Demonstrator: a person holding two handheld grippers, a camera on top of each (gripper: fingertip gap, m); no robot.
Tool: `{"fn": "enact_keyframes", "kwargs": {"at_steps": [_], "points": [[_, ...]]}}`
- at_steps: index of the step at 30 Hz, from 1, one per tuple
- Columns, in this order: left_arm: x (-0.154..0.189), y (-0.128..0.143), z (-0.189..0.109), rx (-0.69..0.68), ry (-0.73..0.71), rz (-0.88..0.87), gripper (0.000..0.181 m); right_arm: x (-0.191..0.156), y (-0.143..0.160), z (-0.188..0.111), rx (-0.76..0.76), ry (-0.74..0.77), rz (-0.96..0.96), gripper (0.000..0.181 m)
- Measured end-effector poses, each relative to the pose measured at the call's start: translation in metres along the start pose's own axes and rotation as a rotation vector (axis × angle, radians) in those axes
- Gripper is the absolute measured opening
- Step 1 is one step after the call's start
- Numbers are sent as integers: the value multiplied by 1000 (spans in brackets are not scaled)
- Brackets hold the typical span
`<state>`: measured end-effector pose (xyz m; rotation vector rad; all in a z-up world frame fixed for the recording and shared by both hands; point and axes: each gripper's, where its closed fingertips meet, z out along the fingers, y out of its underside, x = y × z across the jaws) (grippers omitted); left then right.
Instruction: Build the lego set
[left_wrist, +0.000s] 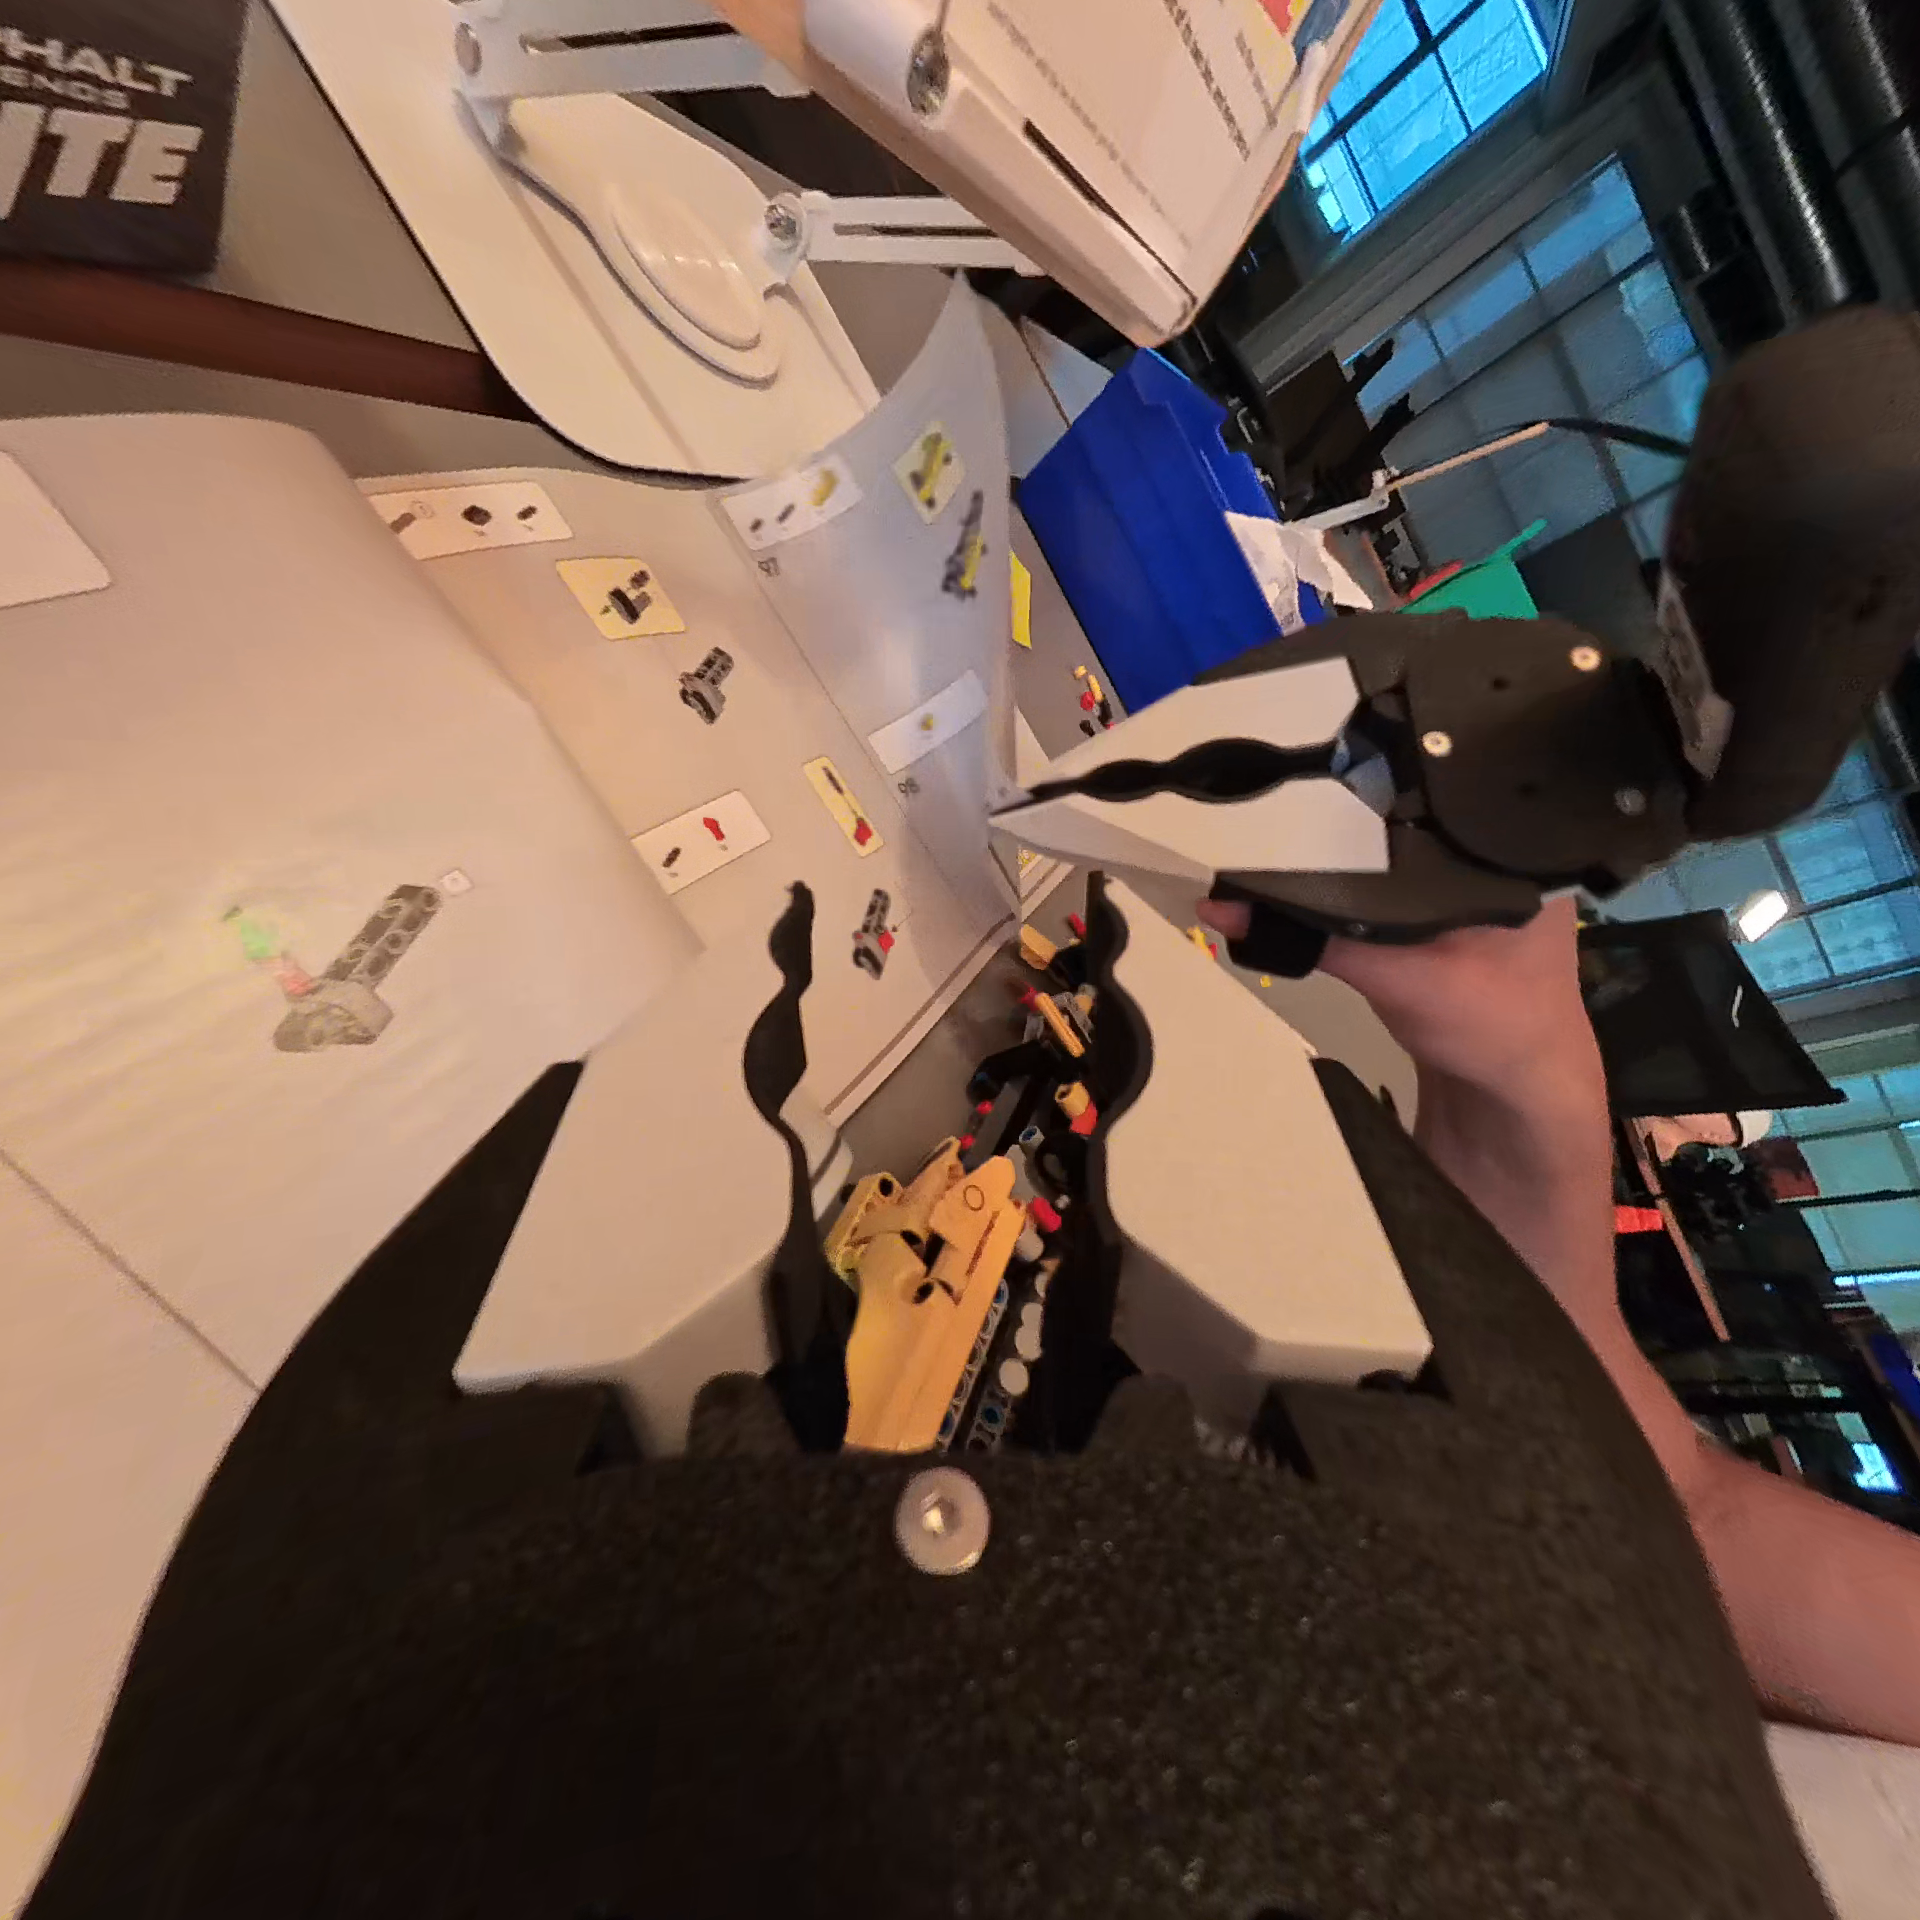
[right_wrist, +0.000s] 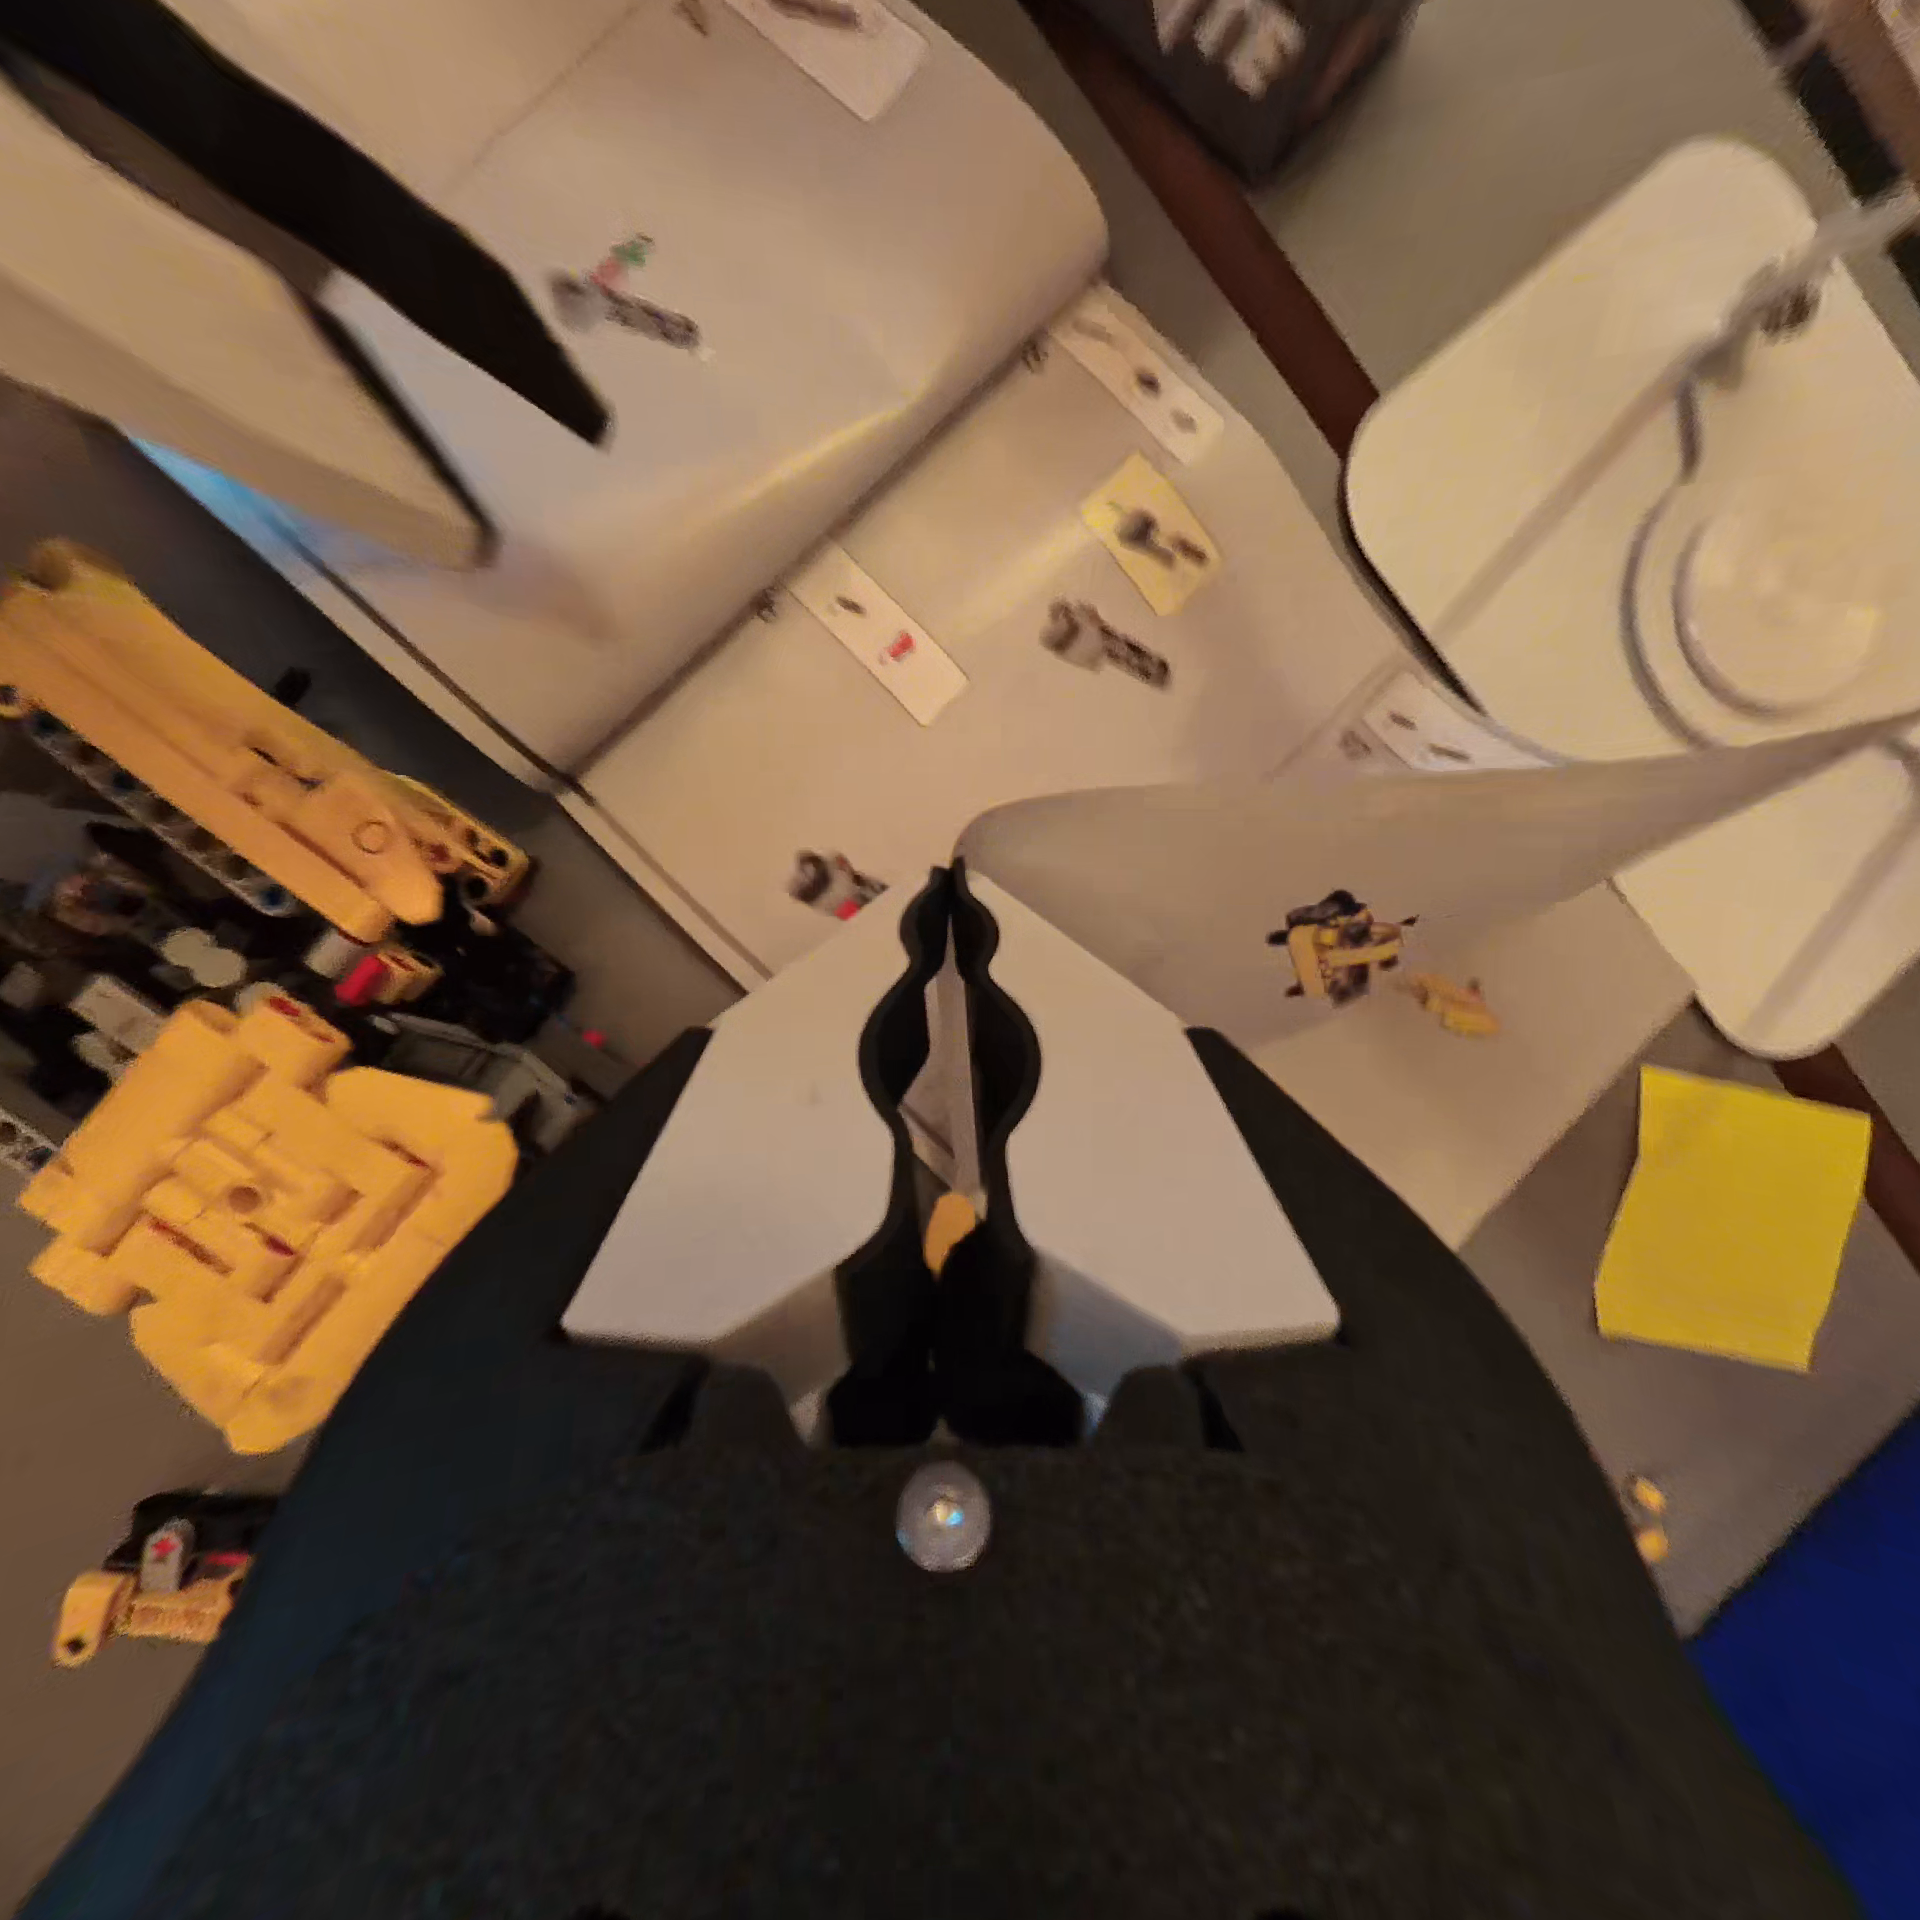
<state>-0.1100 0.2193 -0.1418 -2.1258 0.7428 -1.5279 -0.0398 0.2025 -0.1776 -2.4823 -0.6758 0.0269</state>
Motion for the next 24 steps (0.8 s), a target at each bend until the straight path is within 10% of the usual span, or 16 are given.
{"fn": "enact_keyframes", "kwargs": {"at_steps": [11, 16, 24], "points": [[-2, -6, -7, 34, 55, -112, 53, -108, -46, -23, 328, -389, -341, 0], [-5, -9, -18, 42, 120, -136, 0, -110, -52, -26, 355, -413, -330, 0], [-14, -13, -30, 51, 126, -135, 0, -65, -38, -38, 367, -409, -170, 36]]}}
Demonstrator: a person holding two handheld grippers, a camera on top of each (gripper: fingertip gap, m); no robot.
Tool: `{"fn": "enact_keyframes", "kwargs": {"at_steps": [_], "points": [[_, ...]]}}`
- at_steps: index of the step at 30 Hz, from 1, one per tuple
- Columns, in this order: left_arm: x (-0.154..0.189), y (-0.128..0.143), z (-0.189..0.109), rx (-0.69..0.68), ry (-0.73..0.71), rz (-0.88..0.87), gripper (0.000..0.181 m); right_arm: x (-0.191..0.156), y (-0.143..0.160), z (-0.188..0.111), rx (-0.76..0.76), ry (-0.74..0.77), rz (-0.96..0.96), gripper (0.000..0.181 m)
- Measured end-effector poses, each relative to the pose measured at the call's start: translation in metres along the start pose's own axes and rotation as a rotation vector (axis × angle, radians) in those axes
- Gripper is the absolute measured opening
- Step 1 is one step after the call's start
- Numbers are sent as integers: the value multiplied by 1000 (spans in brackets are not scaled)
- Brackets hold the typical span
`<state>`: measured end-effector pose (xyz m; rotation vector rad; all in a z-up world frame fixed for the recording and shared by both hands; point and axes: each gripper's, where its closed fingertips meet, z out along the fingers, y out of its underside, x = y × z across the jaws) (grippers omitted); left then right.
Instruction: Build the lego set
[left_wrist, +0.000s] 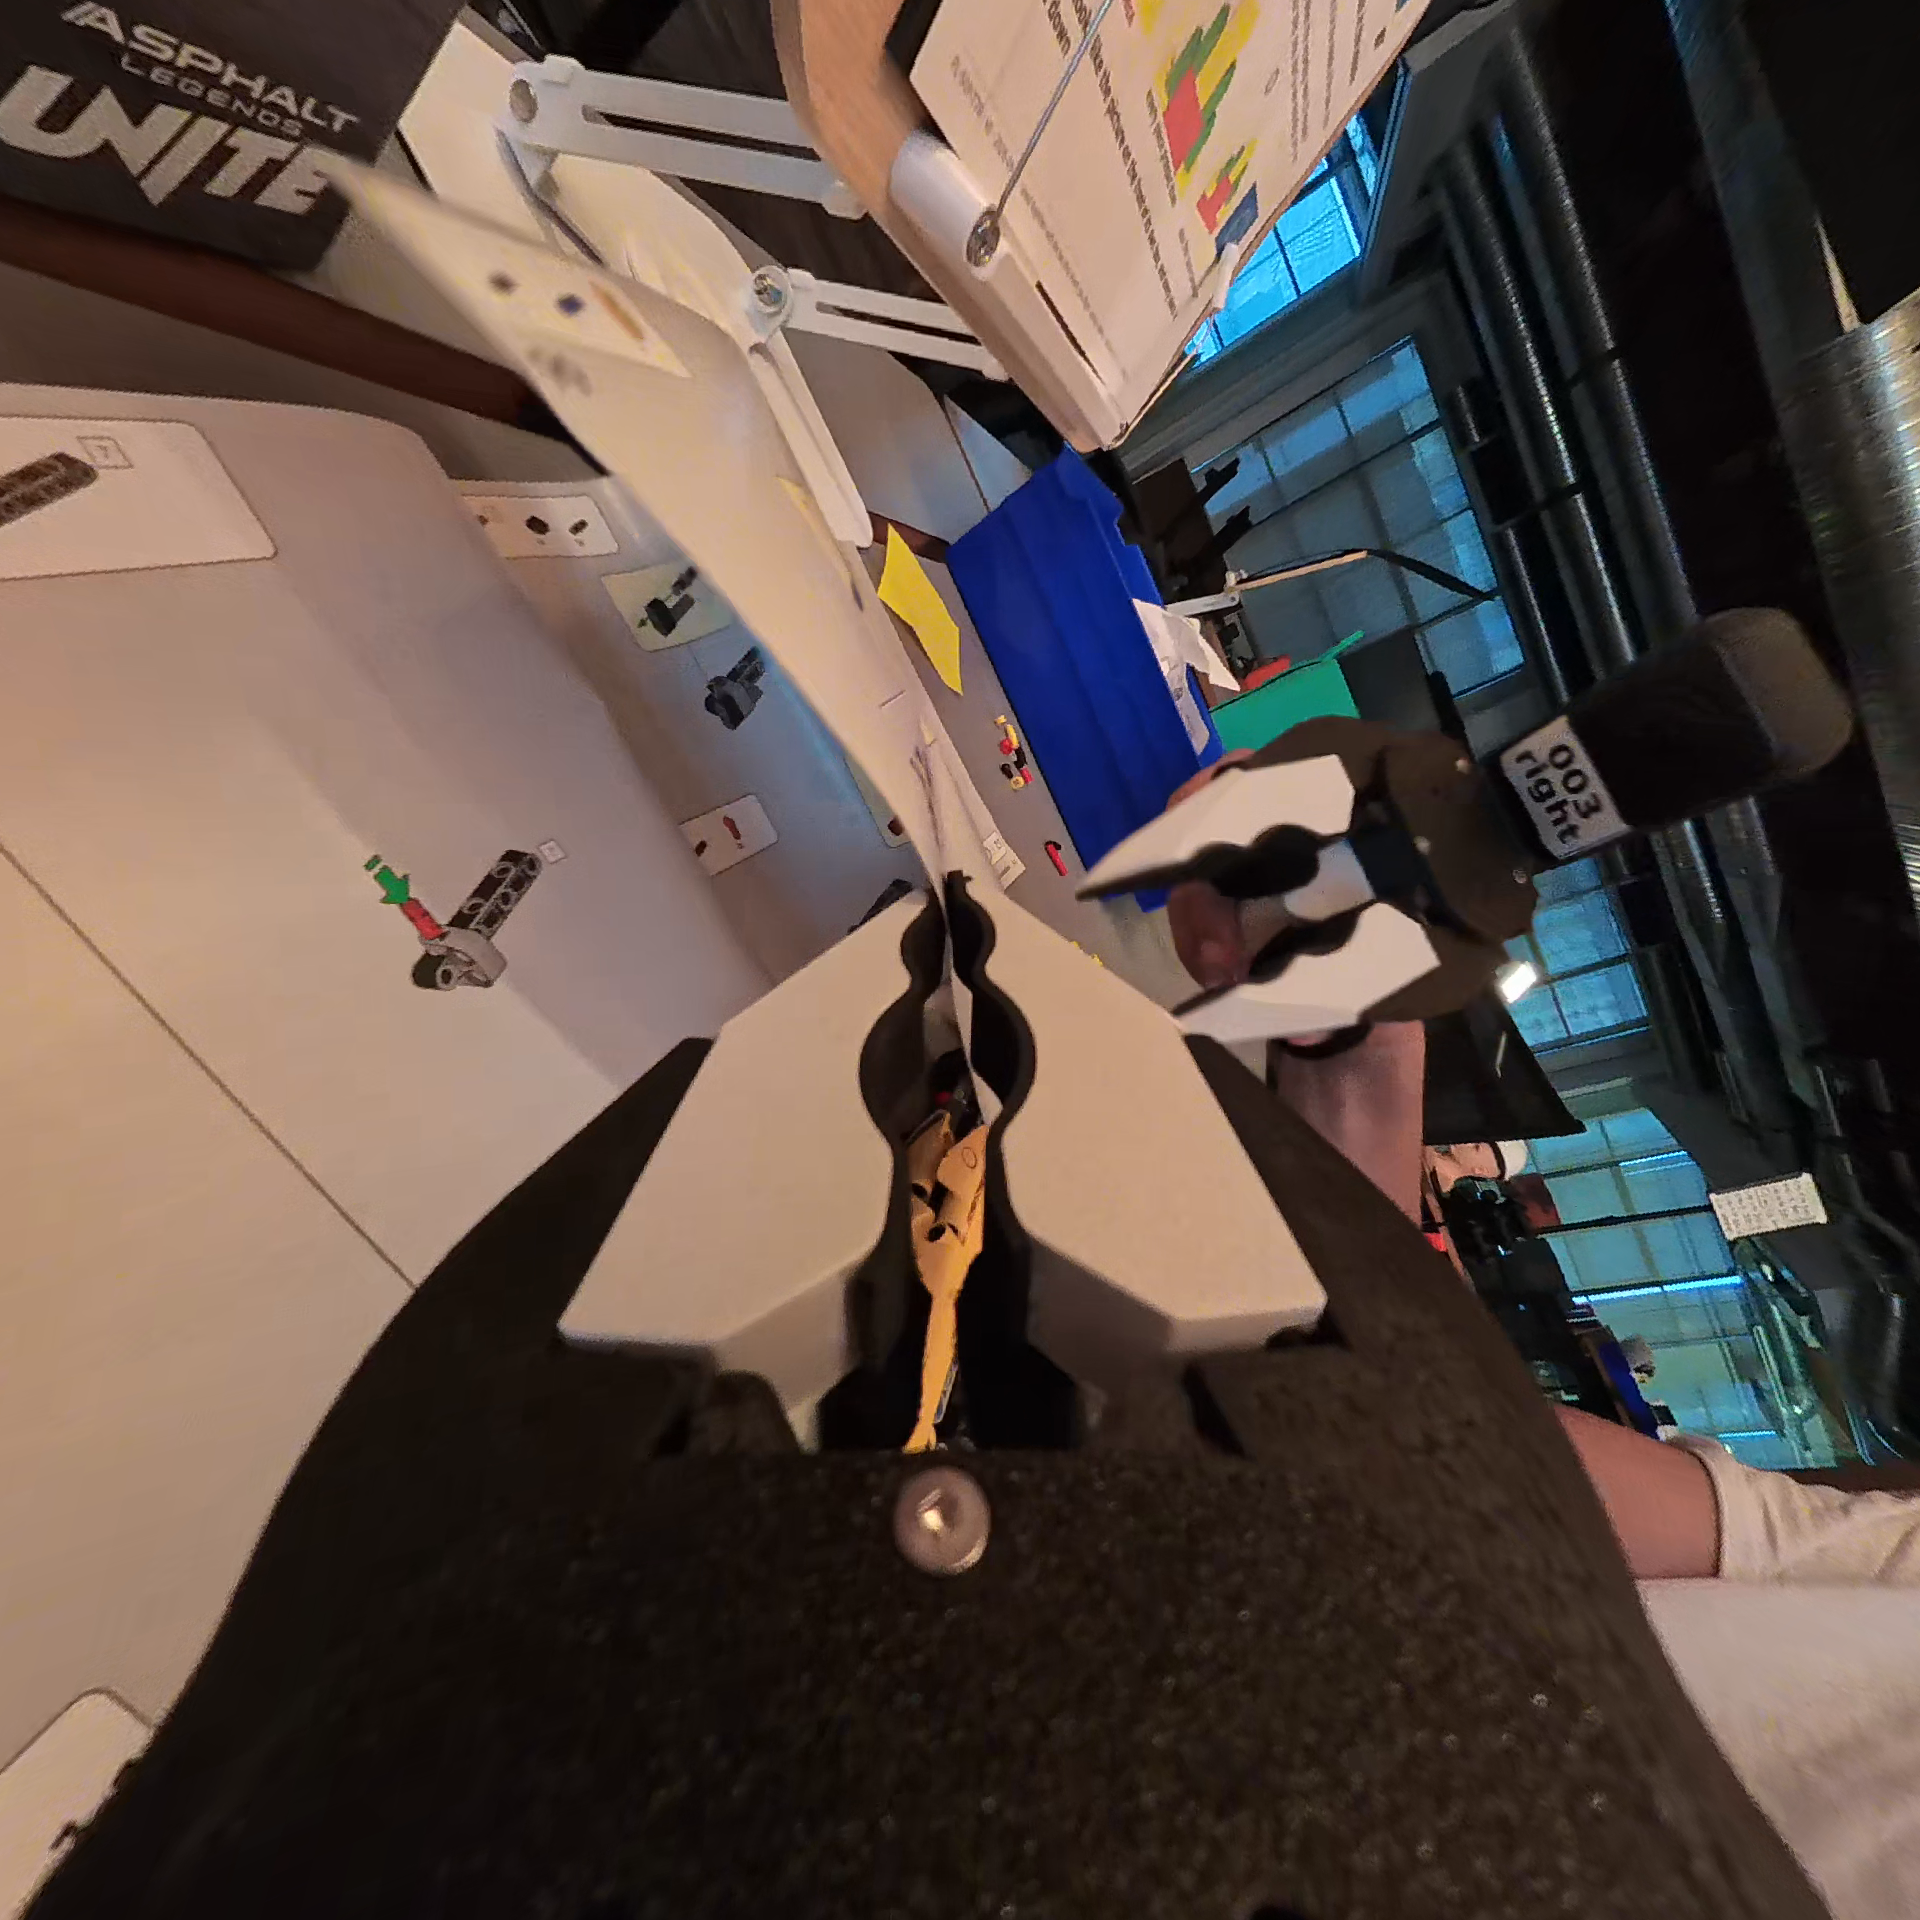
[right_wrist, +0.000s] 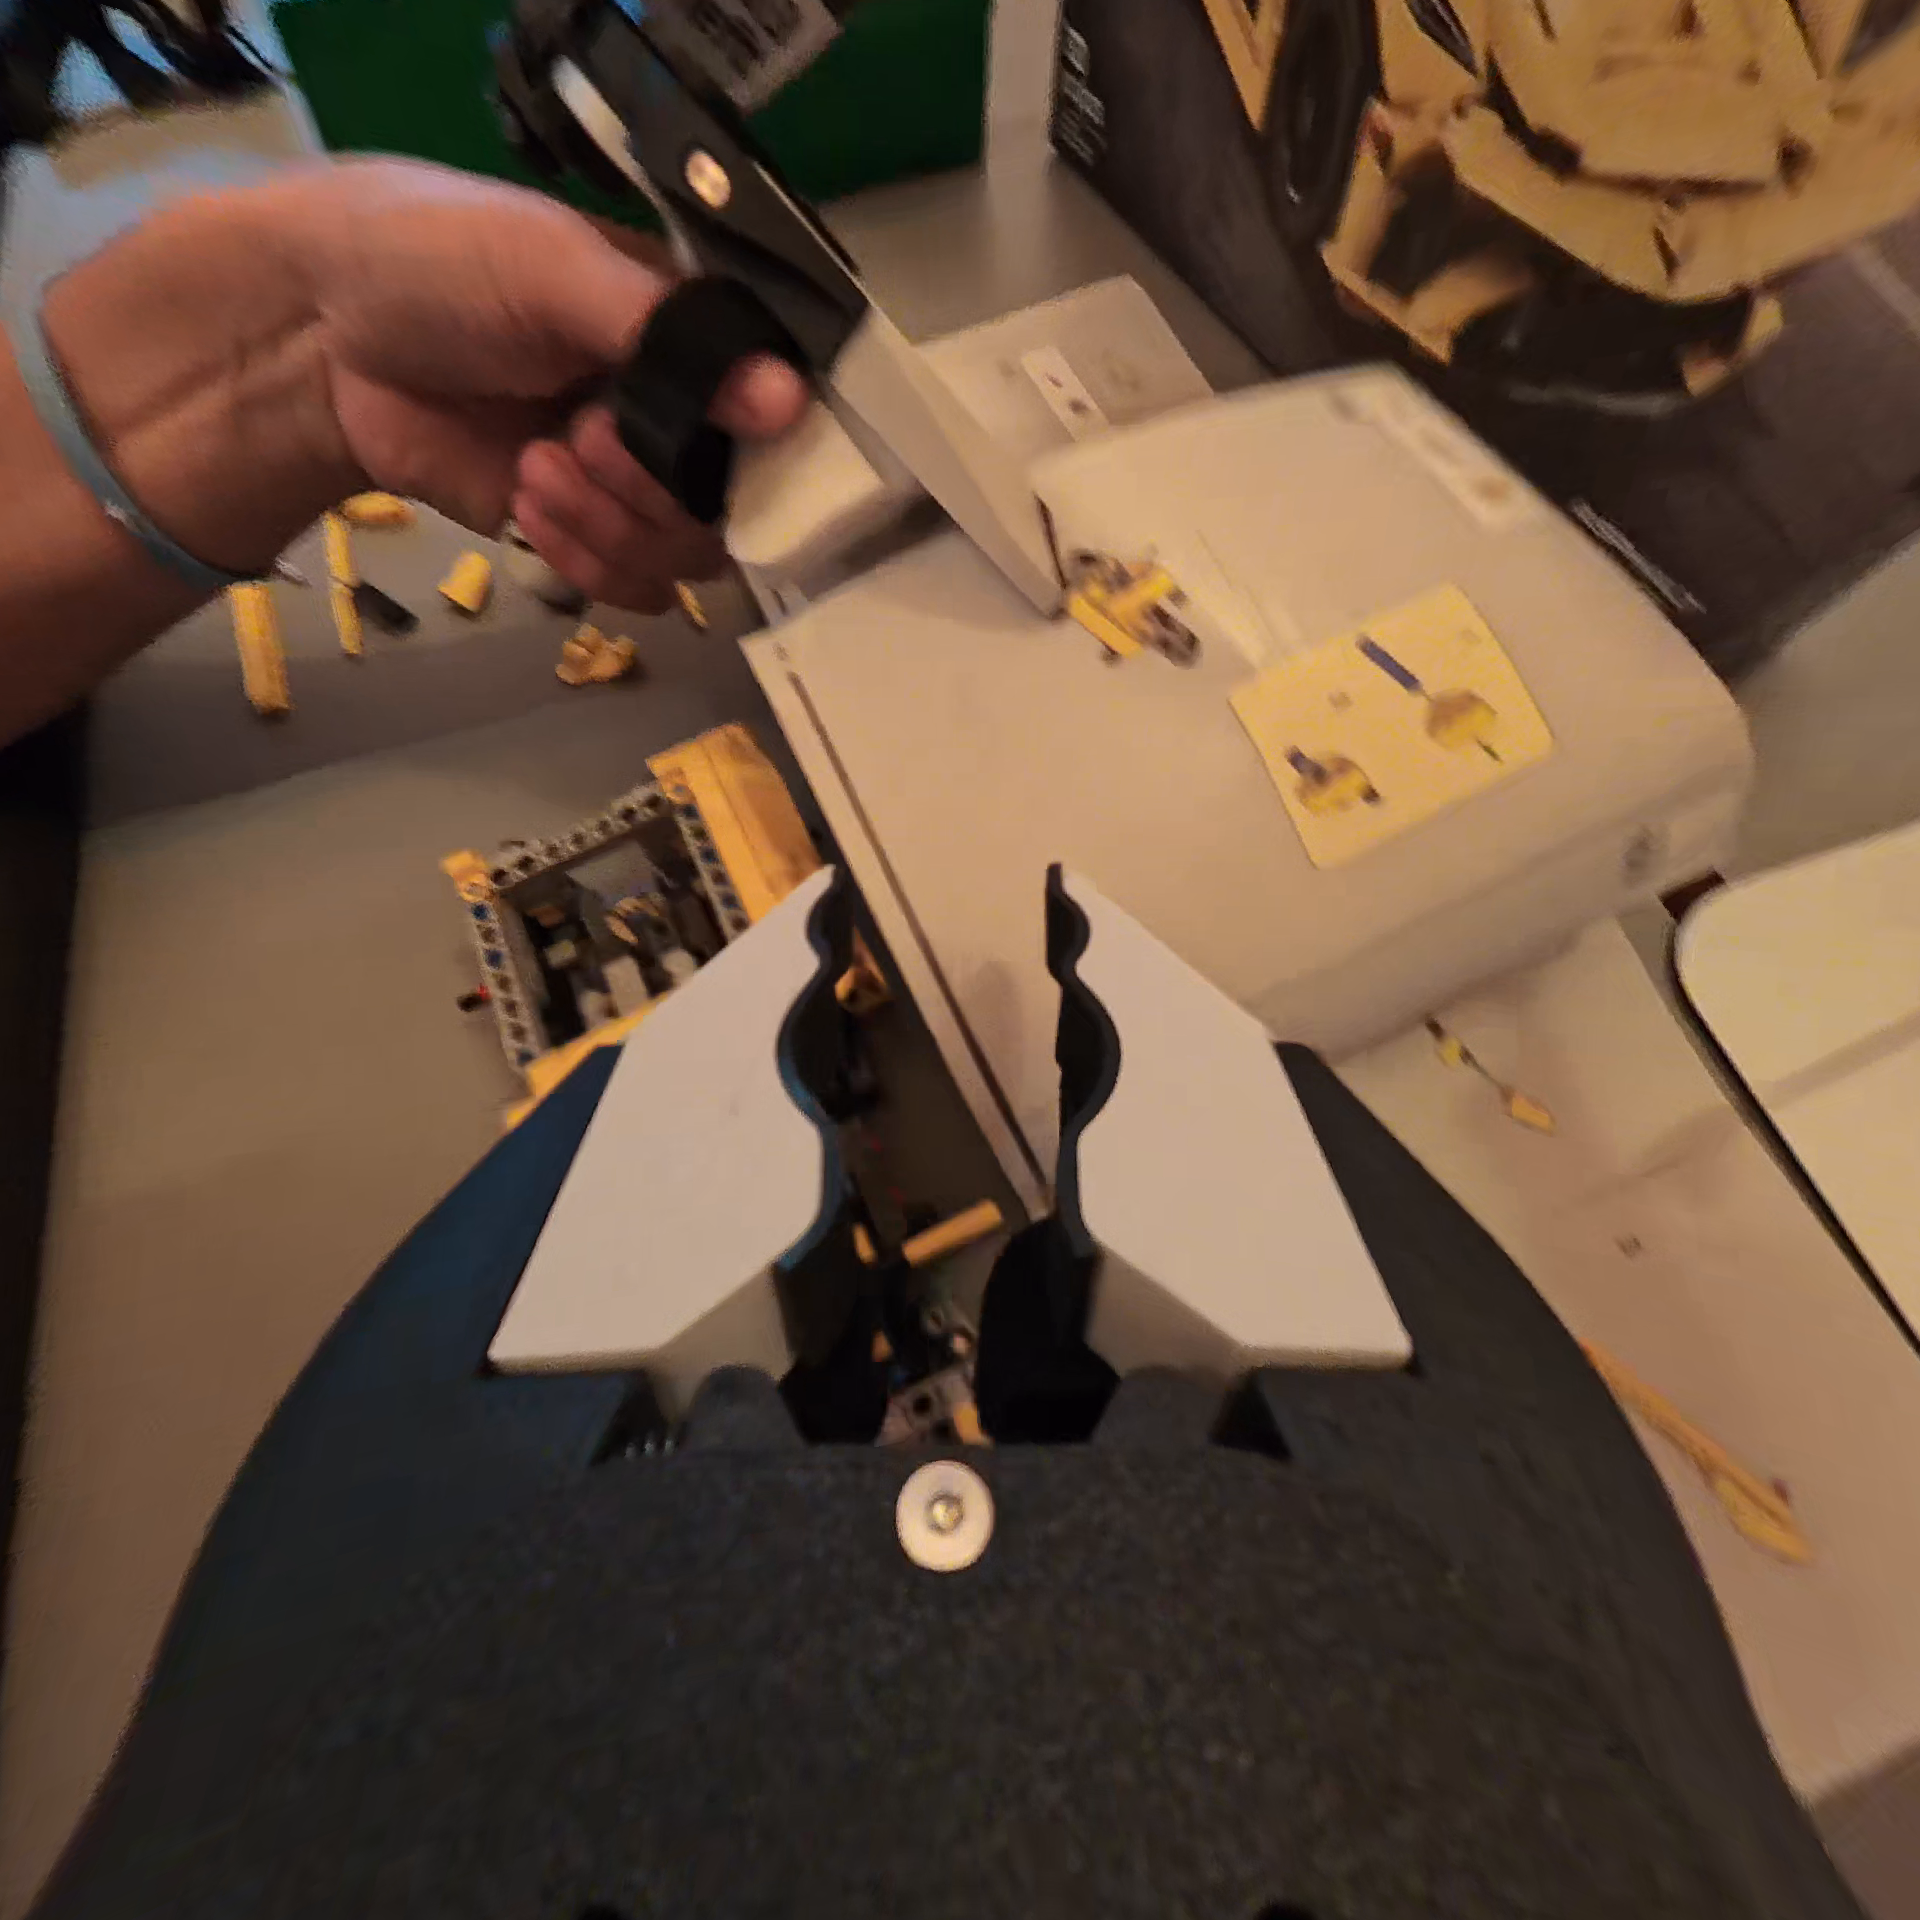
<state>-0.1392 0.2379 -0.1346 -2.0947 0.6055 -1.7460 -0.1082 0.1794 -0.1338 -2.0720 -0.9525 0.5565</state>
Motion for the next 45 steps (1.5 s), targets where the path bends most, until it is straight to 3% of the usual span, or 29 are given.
{"fn": "enact_keyframes", "kwargs": {"at_steps": [5, 9, 12, 15, 18, 23, 24, 30, 36, 38, 39, 43, 45], "points": [[6, 0, 2, 2, 38, -8, 0, 31, 19, 1, 1, 82, 128, 76], [5, -5, -7, 5, 32, 14, 0, 33, 27, 12, -13, 62, 152, 78], [1, -14, -34, -19, 4, 90, 0, 38, 38, 9, -61, 71, 171, 75], [-22, -34, -91, -7, -157, 196, 0, 53, 69, 6, -190, 117, 228, 60], [-37, -45, -139, 63, -240, 172, 0, 67, 97, 9, -321, 172, 243, 46], [-81, -31, -167, -16, -455, 157, 0, 78, 111, 10, -346, 217, 252, 1], [-86, -26, -167, -43, -475, 153, 0, 80, 112, 9, -345, 222, 253, 0], [-129, 10, -168, -273, -720, 144, 0, 84, 112, 9, -346, 267, 219, 0], [-145, 15, -172, -404, -985, 264, 7, 84, 112, 9, -322, 243, 249, 0], [-148, 9, -183, -441, -1137, 364, 37, 84, 112, 9, -339, 249, 255, 0], [-147, 8, -186, -469, -1182, 408, 38, 82, 111, 8, -370, 249, 252, 0], [-136, -2, -186, -427, -1209, 467, 38, 50, 44, 29, -134, 90, 69, 0], [-127, -12, -176, -366, -1166, 491, 38, 31, 35, 52, -143, -15, -59, 0]]}}
